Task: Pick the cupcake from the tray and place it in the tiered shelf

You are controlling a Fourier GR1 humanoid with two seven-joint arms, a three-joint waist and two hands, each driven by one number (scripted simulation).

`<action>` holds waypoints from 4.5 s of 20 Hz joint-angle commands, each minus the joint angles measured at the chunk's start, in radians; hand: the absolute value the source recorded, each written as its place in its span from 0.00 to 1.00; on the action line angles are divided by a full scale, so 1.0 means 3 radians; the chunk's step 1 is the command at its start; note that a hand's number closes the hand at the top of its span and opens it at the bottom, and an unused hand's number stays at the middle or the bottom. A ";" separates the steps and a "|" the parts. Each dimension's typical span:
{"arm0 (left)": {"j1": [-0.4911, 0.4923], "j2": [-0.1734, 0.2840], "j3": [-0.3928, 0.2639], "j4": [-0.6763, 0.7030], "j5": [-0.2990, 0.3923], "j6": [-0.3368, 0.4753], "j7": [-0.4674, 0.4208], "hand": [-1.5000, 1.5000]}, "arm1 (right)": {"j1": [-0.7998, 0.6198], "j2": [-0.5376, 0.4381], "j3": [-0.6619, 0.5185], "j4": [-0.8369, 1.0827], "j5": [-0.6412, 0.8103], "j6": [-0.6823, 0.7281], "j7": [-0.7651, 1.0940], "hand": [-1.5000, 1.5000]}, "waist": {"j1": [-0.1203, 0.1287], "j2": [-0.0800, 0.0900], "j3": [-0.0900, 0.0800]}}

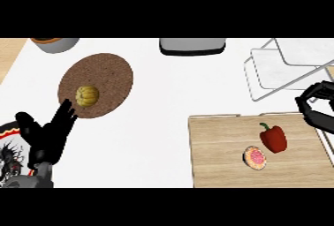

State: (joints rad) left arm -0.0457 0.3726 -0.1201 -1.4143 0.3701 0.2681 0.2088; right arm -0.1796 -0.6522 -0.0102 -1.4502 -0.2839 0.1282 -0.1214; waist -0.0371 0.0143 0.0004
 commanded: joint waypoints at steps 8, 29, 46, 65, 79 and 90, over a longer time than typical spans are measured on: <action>-0.0013 -0.0006 -0.0094 0.0266 -0.0027 -0.0326 0.0068 0.50 | 0.0296 -0.0888 -0.0318 0.1265 0.0154 0.1681 -0.1479 0.00 | 0.0128 -0.0040 0.0003; 0.0018 -0.0077 0.0021 0.0136 -0.0140 -0.0389 0.0244 0.50 | 0.0763 -0.0763 0.0084 -0.1532 0.0496 0.0851 0.1326 0.00 | 0.0106 -0.0060 -0.0004; 0.0116 -0.0230 0.0244 0.0124 -0.0310 -0.0566 0.0156 0.50 | 0.0872 -0.0175 0.0462 -0.1890 0.1566 0.1131 0.2100 0.00 | 0.0109 -0.0054 -0.0001; 0.0118 -0.0441 0.0440 0.0260 -0.0613 -0.0783 0.0120 0.50 | 0.0850 0.0574 0.0471 -0.1291 0.2853 0.1083 0.1668 0.00 | 0.0124 -0.0049 -0.0001; 0.0103 -0.0673 0.0529 0.0178 -0.0777 -0.0770 0.0177 0.50 | 0.0792 0.1123 0.0609 -0.0737 0.3533 0.0657 0.1126 0.00 | 0.0123 -0.0049 -0.0001; -0.0111 -0.0377 0.0821 0.0152 -0.0577 -0.0982 0.0450 0.50 | 0.0743 0.0828 0.0842 -0.0547 0.3600 0.1002 0.0540 1.00 | 0.0115 -0.0051 -0.0001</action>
State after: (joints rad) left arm -0.0460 0.1980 0.0613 -1.3594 0.1493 0.0128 0.3018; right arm -0.0030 -0.3697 0.2483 -1.5941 0.8284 0.3974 0.1163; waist 0.0022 -0.0060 -0.0090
